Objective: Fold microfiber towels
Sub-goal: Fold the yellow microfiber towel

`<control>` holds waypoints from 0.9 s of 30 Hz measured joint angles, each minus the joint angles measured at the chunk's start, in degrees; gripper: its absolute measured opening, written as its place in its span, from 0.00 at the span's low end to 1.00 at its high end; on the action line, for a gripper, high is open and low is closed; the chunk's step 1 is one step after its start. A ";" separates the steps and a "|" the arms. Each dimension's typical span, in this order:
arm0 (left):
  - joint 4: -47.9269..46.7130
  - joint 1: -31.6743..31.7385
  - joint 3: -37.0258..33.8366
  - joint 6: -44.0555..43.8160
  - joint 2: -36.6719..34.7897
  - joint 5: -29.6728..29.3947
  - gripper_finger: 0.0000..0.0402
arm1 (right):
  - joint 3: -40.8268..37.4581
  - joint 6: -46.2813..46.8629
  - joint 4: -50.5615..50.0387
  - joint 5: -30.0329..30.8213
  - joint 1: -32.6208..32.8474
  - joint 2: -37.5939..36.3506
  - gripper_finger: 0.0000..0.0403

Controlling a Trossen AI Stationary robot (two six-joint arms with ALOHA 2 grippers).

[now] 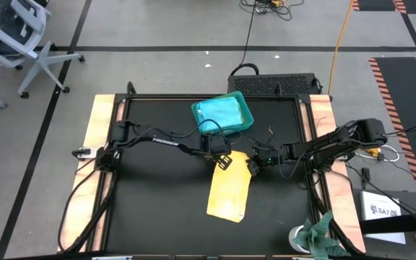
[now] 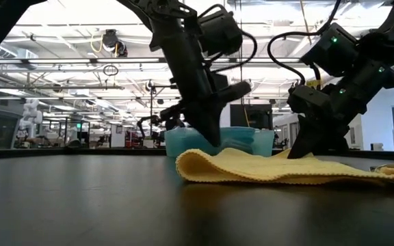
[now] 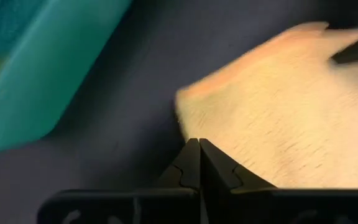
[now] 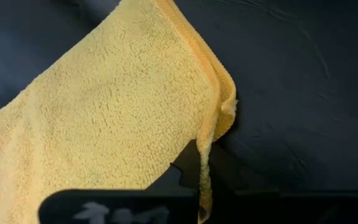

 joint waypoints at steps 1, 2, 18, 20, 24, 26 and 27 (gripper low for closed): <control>0.91 0.12 0.01 0.05 -0.17 -0.21 0.01 | 0.02 -0.03 0.01 -0.41 0.00 0.00 0.00; 1.55 0.31 0.04 0.19 -0.38 -0.17 0.01 | 0.02 -0.04 0.09 -0.62 0.00 0.00 0.00; 5.17 4.07 0.07 2.82 0.28 5.11 0.26 | 0.02 -0.44 0.57 -0.95 -0.02 -0.02 0.00; 5.14 4.18 0.07 2.64 0.28 5.59 0.31 | 0.02 -0.44 0.55 -0.97 -0.02 -0.03 0.00; 5.79 4.18 0.07 2.00 0.28 6.54 0.37 | 0.02 -0.44 0.55 -0.97 -0.02 -0.04 0.00; 5.53 4.18 0.07 1.93 0.28 6.84 0.39 | 0.02 -0.44 0.55 -0.97 -0.02 -0.04 0.00; 5.50 4.18 0.07 2.04 0.30 6.82 0.40 | 0.04 -0.44 0.55 -0.97 -0.02 -0.04 0.00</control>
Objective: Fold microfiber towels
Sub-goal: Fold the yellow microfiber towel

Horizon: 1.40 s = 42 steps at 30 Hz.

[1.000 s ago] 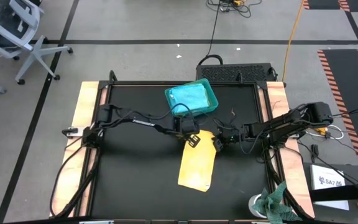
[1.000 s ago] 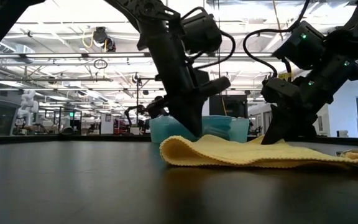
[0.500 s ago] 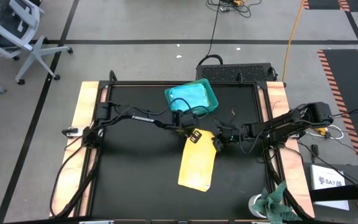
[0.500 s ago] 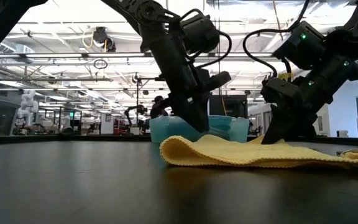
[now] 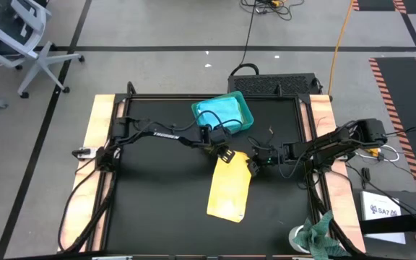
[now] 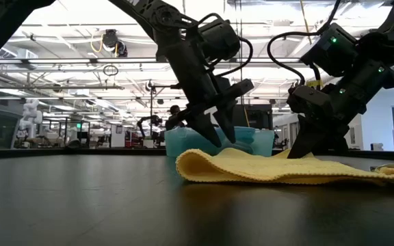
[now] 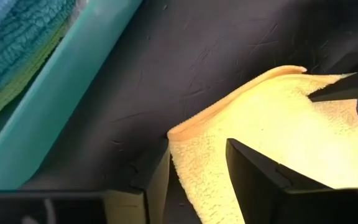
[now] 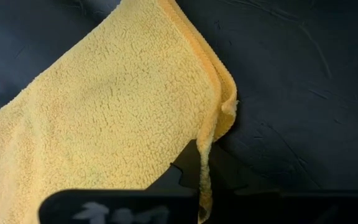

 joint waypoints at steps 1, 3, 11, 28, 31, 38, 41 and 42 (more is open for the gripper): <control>0.19 -0.01 0.00 0.16 0.26 -0.26 0.40 | 0.00 0.00 0.00 0.00 0.00 0.00 0.00; 0.23 -0.07 0.00 0.09 0.59 -0.41 0.40 | 0.02 0.15 -0.01 0.00 0.00 0.00 0.00; 1.15 -0.40 0.02 -0.06 2.62 -1.24 0.40 | 0.04 0.39 0.04 0.04 0.02 0.00 0.00; 5.48 -0.35 -0.02 -2.20 3.47 4.03 0.15 | 0.07 0.44 -0.20 0.06 0.00 -0.04 0.00; 6.64 -0.36 -0.02 -1.53 3.47 4.68 0.03 | 0.09 0.44 -0.31 0.07 0.00 -0.04 0.00; 5.50 -0.69 -0.02 -1.50 3.47 4.50 0.01 | 0.09 0.12 -1.12 0.46 0.02 -0.09 0.00; 5.51 -1.14 -0.02 -1.49 3.45 4.20 0.01 | 0.11 -0.75 -1.52 0.66 0.02 -0.09 0.00; 5.51 -1.25 -0.02 -1.50 3.45 4.20 0.01 | 0.11 -0.94 -1.63 1.13 0.02 -0.09 0.00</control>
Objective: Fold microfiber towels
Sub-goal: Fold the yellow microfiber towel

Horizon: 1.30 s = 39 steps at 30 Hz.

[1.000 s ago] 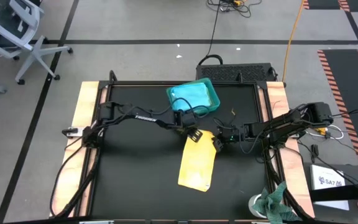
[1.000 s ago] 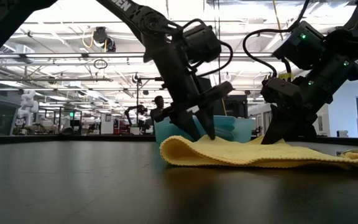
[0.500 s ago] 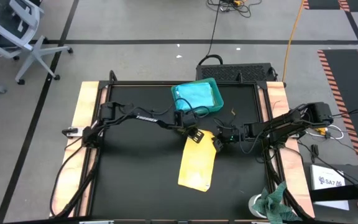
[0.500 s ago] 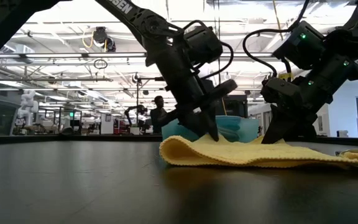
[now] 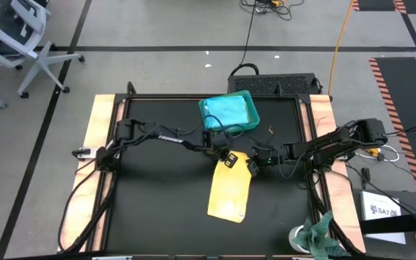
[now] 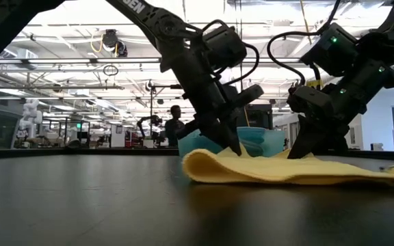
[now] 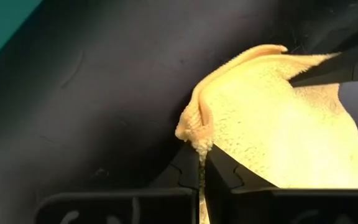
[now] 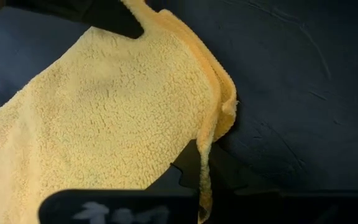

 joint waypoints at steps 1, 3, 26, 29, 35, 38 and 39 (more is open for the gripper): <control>0.00 -0.09 0.00 0.00 0.00 -0.02 0.01 | 0.00 -0.10 -0.12 0.31 0.02 -0.07 0.00; 0.00 -0.39 0.00 0.00 0.00 -0.26 0.01 | 0.69 -0.16 -2.55 0.46 0.00 -0.51 0.00; -8.89 -5.37 0.00 1.73 -8.73 -9.74 0.00 | 15.14 -8.27 -23.68 0.95 3.64 -4.72 0.00; -8.90 -6.46 0.00 1.88 -8.81 -11.69 0.00 | 17.22 -9.63 -27.45 2.04 5.04 -5.18 0.00; -9.28 -8.28 0.07 2.95 -9.48 -12.32 0.00 | 20.49 -11.61 -30.84 2.06 7.87 -5.16 0.00; -10.23 -9.89 0.04 2.95 -9.40 -12.72 0.00 | 20.97 -12.21 -31.96 2.06 9.40 -5.16 0.00; -10.23 -10.46 0.04 2.89 -9.40 -12.87 0.00 | 21.04 -12.22 -31.79 2.04 9.91 -5.16 0.00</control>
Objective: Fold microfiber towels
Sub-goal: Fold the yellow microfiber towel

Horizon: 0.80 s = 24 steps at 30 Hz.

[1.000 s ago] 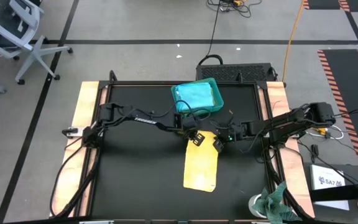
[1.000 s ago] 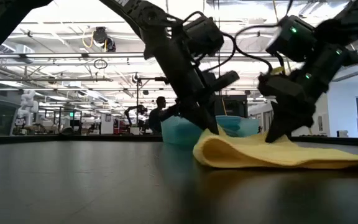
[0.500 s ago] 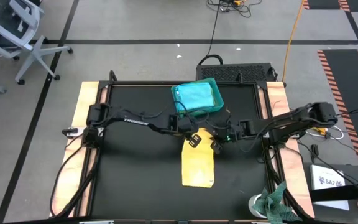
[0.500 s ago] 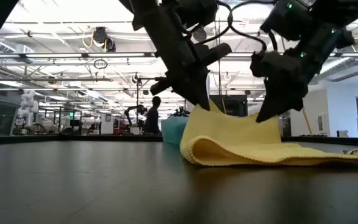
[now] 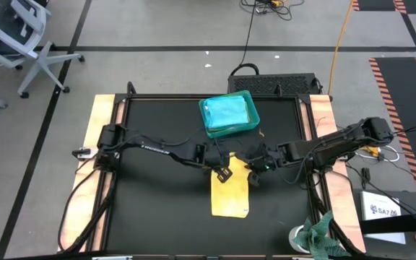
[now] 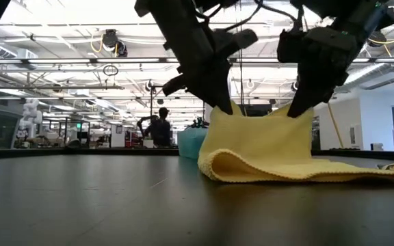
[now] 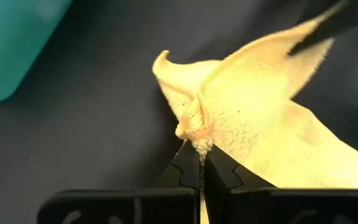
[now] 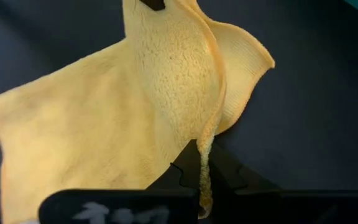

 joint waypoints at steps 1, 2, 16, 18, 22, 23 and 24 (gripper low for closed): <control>0.04 -0.60 0.00 0.02 0.00 -0.31 0.00 | 0.05 -0.03 0.01 0.00 0.56 0.00 0.00; 0.11 -1.16 0.00 -0.02 0.00 -0.63 0.00 | 0.05 -0.17 -0.10 0.00 1.09 -0.02 0.00; 1.16 -9.09 0.00 -5.70 -0.35 -6.61 0.00 | 0.05 1.63 0.75 0.23 8.16 -0.02 0.00; 1.57 -10.38 0.00 -7.54 -0.35 -6.76 0.00 | 0.03 2.80 1.03 0.54 9.55 -0.02 0.00; 2.43 -12.84 0.00 -11.11 -0.35 -7.24 0.00 | 0.03 5.35 1.69 3.04 12.82 -0.02 0.00; 2.43 -13.41 0.00 -11.84 -0.35 -7.85 0.00 | 0.04 6.02 2.18 3.24 13.68 -0.02 0.00; 2.39 -13.97 0.00 -12.44 -0.35 -8.47 0.00 | 0.03 6.47 2.88 3.34 14.50 -0.02 0.00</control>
